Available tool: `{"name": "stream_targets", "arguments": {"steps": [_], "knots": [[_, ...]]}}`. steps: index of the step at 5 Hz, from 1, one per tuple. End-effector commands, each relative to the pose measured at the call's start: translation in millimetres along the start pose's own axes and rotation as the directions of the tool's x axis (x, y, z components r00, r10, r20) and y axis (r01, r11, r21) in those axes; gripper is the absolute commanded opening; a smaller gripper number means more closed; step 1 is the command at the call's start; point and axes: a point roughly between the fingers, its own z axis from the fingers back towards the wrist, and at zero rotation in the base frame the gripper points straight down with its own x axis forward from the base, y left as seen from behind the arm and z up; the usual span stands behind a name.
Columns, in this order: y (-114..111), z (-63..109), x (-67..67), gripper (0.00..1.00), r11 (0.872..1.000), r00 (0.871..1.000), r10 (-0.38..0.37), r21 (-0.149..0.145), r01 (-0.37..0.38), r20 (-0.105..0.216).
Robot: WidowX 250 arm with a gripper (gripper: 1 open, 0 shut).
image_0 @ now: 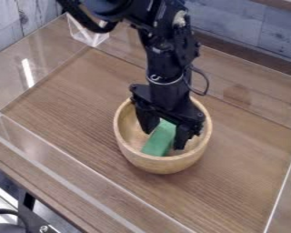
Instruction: Move green stick from inside the wooden bowl to the table next to it
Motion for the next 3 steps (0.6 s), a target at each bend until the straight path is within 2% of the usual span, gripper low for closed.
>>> {"name": "stream_targets", "arguments": {"steps": [1, 3], "knots": [[-1.1, 7.4, 5.0, 1.00, 1.000, 0.999, -0.006, 0.005, 0.005, 0.042], [-0.5, 9.5, 6.3, 1.00, 1.000, 0.998, -0.007, 0.011, 0.006, 0.061]]}}
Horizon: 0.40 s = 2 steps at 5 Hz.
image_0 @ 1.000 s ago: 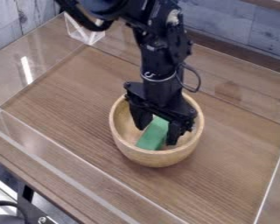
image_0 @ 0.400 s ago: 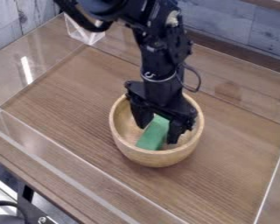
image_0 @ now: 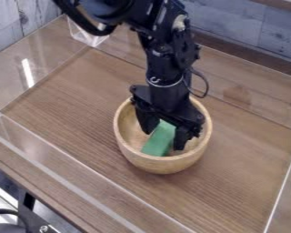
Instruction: Move green stick from inside the wooden bowl to the table next to it
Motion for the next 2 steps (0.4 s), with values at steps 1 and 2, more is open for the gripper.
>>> {"name": "stream_targets", "arguments": {"steps": [1, 2], "knots": [[0.2, 7.9, 7.3, 1.00, 1.000, 0.999, 0.006, 0.003, -0.007, 0.048], [0.9, 4.6, 7.1, 1.00, 1.000, 0.999, 0.010, 0.005, -0.010, 0.044]]}}
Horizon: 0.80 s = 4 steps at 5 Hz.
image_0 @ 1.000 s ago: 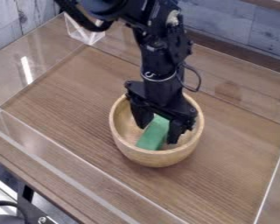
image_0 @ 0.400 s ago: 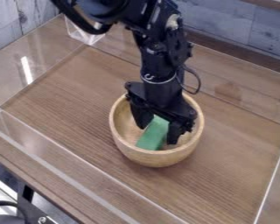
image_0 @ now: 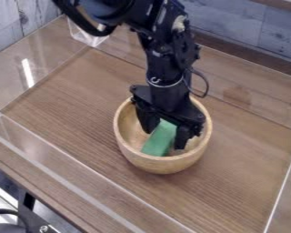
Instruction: Move green stick from inside the wooden bowl to the table next to it
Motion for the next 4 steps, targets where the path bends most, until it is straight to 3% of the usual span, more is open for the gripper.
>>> {"name": "stream_targets", "arguments": {"steps": [1, 4], "knots": [[0.8, 2.2, 5.4, 1.00, 1.000, 1.000, -0.003, 0.005, 0.003, 0.025], [5.5, -4.2, 6.1, 1.00, 1.000, 1.000, 0.013, 0.013, -0.013, 0.017]]}}
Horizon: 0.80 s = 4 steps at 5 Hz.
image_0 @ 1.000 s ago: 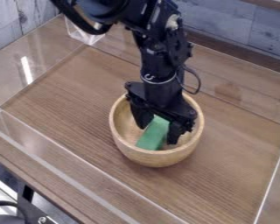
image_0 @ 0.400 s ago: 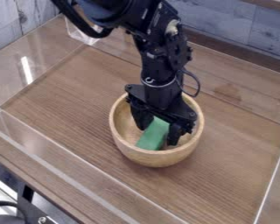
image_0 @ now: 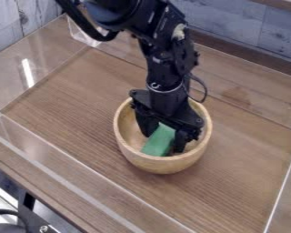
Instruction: Move green stick from inside the wooden bowl to the table next to it
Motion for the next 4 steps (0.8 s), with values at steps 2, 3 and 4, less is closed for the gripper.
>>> {"name": "stream_targets", "arguments": {"steps": [2, 3, 4], "knots": [[5.4, 1.1, 5.1, 1.00, 1.000, 1.000, 0.013, 0.008, -0.013, 0.018], [6.8, -1.4, 5.1, 1.00, 1.000, 1.000, 0.017, 0.011, -0.017, 0.015], [8.3, -3.7, 5.2, 1.00, 1.000, 1.000, 0.022, 0.015, -0.022, 0.013]]}}
